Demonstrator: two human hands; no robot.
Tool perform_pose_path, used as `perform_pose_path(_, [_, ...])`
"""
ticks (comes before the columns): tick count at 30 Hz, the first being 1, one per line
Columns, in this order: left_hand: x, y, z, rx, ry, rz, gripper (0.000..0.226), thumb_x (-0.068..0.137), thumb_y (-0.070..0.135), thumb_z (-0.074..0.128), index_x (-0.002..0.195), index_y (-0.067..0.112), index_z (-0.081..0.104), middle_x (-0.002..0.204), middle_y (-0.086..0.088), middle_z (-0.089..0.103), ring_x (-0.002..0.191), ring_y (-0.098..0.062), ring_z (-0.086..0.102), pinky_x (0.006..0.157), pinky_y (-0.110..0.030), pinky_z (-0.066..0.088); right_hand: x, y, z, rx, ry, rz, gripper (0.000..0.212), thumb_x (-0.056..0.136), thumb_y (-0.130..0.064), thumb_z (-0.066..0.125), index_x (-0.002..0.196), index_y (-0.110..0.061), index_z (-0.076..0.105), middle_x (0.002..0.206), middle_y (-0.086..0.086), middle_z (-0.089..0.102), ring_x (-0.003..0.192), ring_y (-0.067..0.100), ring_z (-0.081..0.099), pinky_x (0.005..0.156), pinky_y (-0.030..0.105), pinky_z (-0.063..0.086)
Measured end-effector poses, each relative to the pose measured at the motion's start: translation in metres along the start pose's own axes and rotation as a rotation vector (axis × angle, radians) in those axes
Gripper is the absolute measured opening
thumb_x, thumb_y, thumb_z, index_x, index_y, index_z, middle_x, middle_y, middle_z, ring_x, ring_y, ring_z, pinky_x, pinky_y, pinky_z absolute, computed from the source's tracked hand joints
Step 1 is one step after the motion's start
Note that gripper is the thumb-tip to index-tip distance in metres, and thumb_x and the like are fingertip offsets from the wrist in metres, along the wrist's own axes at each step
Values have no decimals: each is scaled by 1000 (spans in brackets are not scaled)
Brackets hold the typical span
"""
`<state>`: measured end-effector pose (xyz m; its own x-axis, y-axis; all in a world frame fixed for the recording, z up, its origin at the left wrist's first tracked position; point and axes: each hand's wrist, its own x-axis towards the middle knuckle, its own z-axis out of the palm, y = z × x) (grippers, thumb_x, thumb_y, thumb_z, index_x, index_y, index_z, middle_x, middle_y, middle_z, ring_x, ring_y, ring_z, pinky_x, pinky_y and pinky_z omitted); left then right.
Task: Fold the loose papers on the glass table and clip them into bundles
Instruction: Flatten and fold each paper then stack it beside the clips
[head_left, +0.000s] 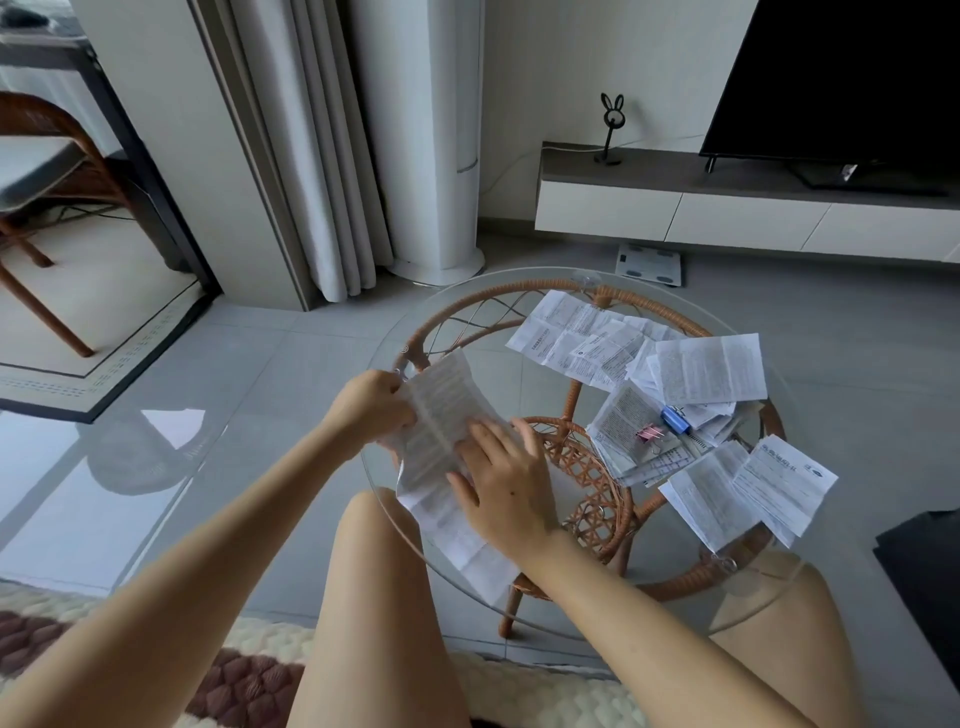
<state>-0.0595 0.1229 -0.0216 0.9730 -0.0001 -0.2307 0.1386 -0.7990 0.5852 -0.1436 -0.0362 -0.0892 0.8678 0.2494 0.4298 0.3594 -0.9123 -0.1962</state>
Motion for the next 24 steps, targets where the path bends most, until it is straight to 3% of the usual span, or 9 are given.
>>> perform_pose_path(3, [-18, -4, -12, -384, -61, -149, 20, 79, -6, 48, 93, -8, 61, 77, -15, 59, 61, -24, 63, 53, -28, 58, -4, -22, -13, 73, 78, 26, 47, 90, -53, 47, 88, -11, 67, 92, 3, 69, 82, 22, 62, 79, 40, 45])
perform_pose_path(5, [-31, -8, -20, -605, -119, -209, 25, 81, -10, 41, 96, -10, 61, 79, -19, 67, 60, -24, 69, 54, -28, 59, -4, -37, -16, 84, 32, 49, 54, 84, -63, 45, 88, -13, 64, 82, 1, 67, 74, 22, 61, 69, 37, 48])
perform_pose_path(10, [-64, -12, -29, -854, -226, -337, 17, 87, -11, 41, 90, -3, 56, 62, -14, 69, 54, -22, 69, 48, -31, 57, 1, -43, -8, 152, 106, 28, 26, 78, -32, 70, 96, -13, 66, 75, -1, 67, 62, 21, 63, 56, 31, 51])
perform_pose_path(13, [-79, -15, -29, -923, -396, -370, 16, 94, 9, 50, 89, -5, 57, 79, -25, 69, 66, -32, 70, 59, -39, 60, 1, -31, -15, 179, 115, -12, 17, 84, -27, 56, 78, -17, 69, 67, -5, 65, 58, 19, 58, 54, 29, 45])
perform_pose_path(16, [-73, -25, -32, -822, -307, -298, 45, 94, 41, 49, 71, 3, 58, 87, -25, 69, 74, -33, 68, 69, -37, 57, -2, -5, -29, 271, 15, 11, 15, 86, -20, 63, 75, -11, 68, 68, 0, 66, 61, 18, 59, 53, 30, 49])
perform_pose_path(19, [-62, -41, -29, -584, 36, -43, 18, 70, 25, 55, 75, 8, 59, 85, -12, 67, 82, -28, 60, 71, -31, 46, -14, 27, -48, 474, -285, 202, 19, 92, -22, 60, 102, -8, 67, 92, 4, 71, 82, 16, 66, 72, 29, 54])
perform_pose_path(20, [-61, -45, -27, -418, 64, 43, 23, 61, 18, 52, 81, 11, 62, 90, -7, 66, 87, -26, 58, 71, -30, 42, -21, 37, -53, 522, -364, 240, 23, 93, -25, 58, 109, -12, 66, 99, 1, 71, 89, 13, 65, 76, 26, 53])
perform_pose_path(22, [-61, -51, -18, -32, -27, 274, 46, 60, 7, 50, 102, 16, 66, 107, 0, 65, 102, -20, 56, 78, -26, 36, -38, 51, -61, 561, -433, 255, 26, 93, -30, 56, 115, -18, 64, 105, -7, 69, 96, 7, 63, 83, 26, 53])
perform_pose_path(24, [-67, -51, -6, 216, -148, 483, 61, 59, 14, 48, 117, 21, 65, 117, 9, 61, 112, -9, 50, 91, -22, 26, -56, 58, -68, 583, -471, 269, 21, 93, -31, 57, 110, -24, 65, 103, -15, 68, 96, -1, 62, 83, 22, 52])
